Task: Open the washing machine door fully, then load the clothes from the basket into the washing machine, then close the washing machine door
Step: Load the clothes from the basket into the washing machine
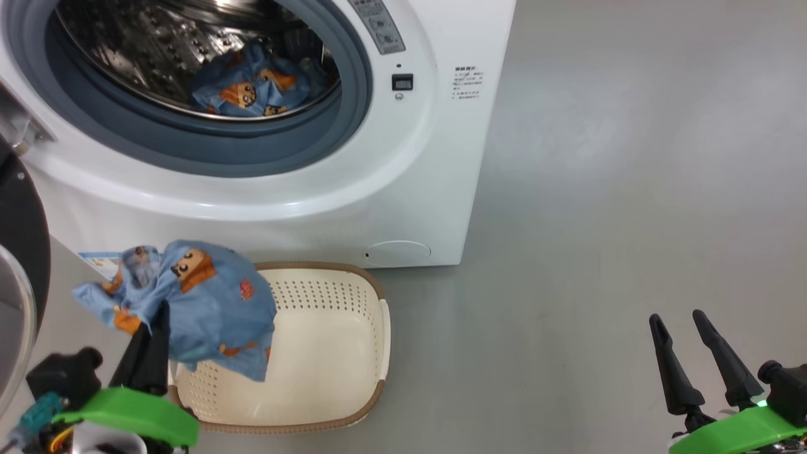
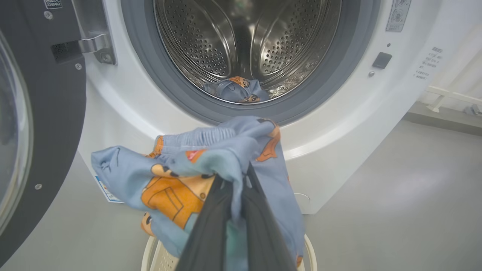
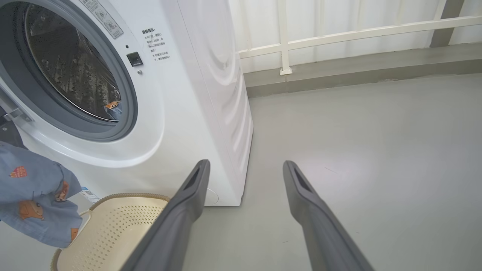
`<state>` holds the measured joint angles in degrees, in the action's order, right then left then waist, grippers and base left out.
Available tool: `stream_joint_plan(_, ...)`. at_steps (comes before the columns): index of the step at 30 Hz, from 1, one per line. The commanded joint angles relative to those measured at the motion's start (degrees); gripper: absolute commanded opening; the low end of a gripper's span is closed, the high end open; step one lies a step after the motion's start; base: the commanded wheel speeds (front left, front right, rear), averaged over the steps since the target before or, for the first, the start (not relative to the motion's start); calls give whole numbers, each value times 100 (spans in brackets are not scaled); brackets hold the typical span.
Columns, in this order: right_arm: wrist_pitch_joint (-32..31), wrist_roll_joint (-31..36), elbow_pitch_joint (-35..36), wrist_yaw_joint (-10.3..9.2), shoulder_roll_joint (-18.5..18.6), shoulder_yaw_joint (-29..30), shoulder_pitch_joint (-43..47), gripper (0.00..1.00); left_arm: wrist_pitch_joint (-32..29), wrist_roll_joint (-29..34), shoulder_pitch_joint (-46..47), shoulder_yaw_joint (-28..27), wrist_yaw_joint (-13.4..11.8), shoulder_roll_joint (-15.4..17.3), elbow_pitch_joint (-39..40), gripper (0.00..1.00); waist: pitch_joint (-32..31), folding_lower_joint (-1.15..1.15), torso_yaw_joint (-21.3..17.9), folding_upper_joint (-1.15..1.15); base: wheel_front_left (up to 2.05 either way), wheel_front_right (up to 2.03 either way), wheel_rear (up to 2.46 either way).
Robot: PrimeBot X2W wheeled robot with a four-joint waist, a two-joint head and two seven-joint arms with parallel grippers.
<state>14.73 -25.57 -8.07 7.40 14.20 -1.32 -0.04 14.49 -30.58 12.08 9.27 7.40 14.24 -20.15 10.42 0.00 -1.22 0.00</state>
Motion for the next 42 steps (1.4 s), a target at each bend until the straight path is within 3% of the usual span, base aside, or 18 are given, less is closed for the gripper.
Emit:
stream_joint_plan(1,27,-57,139,9,134,-84,116,100,51,128,-153,-348,9,102,341,0,-150,0,4,0,0,0,0)
stream_joint_plan(10,27,-77,226,9,153,72,371,100,51,399,-1047,-874,9,-195,1335,0,-236,0,7,0,0,0,0)
stream_joint_plan(24,27,-48,310,9,118,88,260,100,51,426,-1024,-996,9,-344,1759,0,25,0,-18,0,0,0,0)
stream_joint_plan(34,27,-7,364,9,-47,33,-82,100,51,419,236,-953,9,-143,1746,0,629,0,-129,0,0,0,0)
stream_joint_plan(39,27,23,385,9,-152,-4,-345,100,51,462,1390,-959,9,-16,1450,0,1035,0,-212,0,0,0,0)
stream_joint_plan(42,27,50,389,9,-231,-83,-566,100,51,466,2350,-938,9,86,888,0,1313,0,-335,0,0,0,0)
